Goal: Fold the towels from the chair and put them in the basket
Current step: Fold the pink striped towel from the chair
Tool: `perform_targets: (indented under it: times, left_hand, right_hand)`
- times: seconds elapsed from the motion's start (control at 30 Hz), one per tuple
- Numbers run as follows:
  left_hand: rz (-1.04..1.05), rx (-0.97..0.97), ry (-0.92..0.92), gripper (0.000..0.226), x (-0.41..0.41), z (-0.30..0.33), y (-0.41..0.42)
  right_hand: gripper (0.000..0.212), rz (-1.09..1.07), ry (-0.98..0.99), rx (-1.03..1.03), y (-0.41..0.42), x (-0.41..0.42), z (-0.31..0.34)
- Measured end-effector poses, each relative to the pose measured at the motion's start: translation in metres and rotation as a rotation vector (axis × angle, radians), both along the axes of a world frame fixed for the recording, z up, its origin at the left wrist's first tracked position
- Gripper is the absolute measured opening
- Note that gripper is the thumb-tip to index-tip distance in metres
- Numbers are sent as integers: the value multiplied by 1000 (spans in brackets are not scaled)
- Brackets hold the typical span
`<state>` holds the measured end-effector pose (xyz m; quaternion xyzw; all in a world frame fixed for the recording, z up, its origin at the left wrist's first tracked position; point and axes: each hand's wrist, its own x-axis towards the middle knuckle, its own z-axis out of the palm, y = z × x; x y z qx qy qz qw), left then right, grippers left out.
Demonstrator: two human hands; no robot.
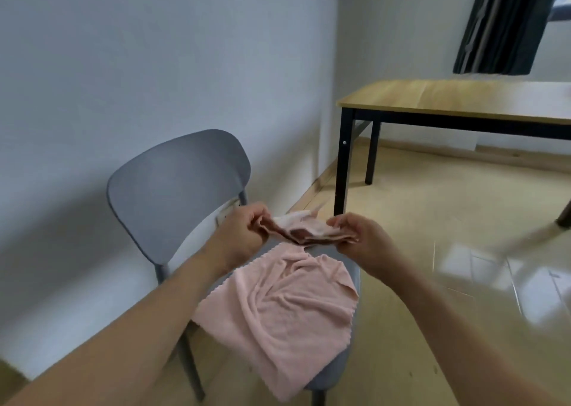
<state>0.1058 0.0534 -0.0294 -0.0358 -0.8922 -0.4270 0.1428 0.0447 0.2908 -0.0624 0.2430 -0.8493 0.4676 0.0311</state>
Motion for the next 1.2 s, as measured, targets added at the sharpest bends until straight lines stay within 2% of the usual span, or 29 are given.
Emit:
perform_targets:
  times: [0.07,0.17,0.23,0.37,0.5,0.6,0.73,0.87,0.93,1.0,1.07,1.2]
  left_hand:
    - [-16,-158,-187,27,20,-46,-1]
    - [-123,-394,-470,31,58,-115,8]
    - [-186,-470,-457,24,75,-146,10]
    - [-209,-492,-368,16,80,-156,12]
    - [-138,-429,-422,13,80,-155,9]
    - [-115,-388,-440,17,76,-153,5]
    - [-74,-243,-433,21,60,-150,2]
    - [120,-47,-377,31,37,-148,2]
    - [221,50,-360,31,22,-149,3]
    - [327,117,-360,21,7,-149,5]
    - [441,173,-388,18,-8,-151,6]
    - [579,128,-424,35,-28,-163,9]
  right_hand:
    - [18,58,54,213,3,18,-44]
    - [14,152,-15,562,13,51,-103]
    - [11,163,51,608,19,71,-133]
    - [8,179,169,597,20,77,-146]
    - [7,246,65,598,21,67,-142]
    - [18,203,-24,513,24,61,-142]
    - [10,179,-86,424,17,44,-135]
    - [24,125,-149,262,2,21,-120]
    - [20,102,-176,188,-9,9,-111]
    - [14,70,-157,154,-22,-6,-106]
    - [23,-15,-164,198,-37,-21,-108]
    - [32,-154,-147,430,-61,-44,-120]
